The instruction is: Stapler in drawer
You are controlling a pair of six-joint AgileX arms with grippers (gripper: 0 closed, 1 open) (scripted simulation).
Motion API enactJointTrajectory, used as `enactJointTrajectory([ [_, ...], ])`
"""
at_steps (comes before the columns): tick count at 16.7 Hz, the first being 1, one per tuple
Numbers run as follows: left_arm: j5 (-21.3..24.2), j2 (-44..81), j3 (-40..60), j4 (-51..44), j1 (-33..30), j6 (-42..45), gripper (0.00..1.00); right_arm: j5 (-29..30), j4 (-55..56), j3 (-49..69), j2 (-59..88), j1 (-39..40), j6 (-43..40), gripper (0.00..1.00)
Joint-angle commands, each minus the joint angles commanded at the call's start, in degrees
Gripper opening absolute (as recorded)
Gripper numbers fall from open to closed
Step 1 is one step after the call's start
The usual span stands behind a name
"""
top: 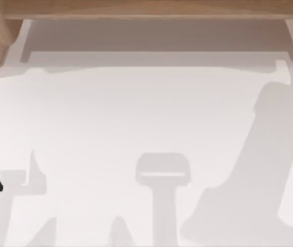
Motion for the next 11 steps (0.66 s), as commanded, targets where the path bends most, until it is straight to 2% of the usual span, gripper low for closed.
enactJointTrajectory([
  [5,0.0,0.0,0.0,0.0,0.0,0.0,1.0,0.0,0.0,0.0,0.0,0.0,0.0,0.98],
  [11,0.0,0.0,0.0,0.0,0.0,0.0,1.0,0.0,0.0,0.0,0.0,0.0,0.0,1.0],
])
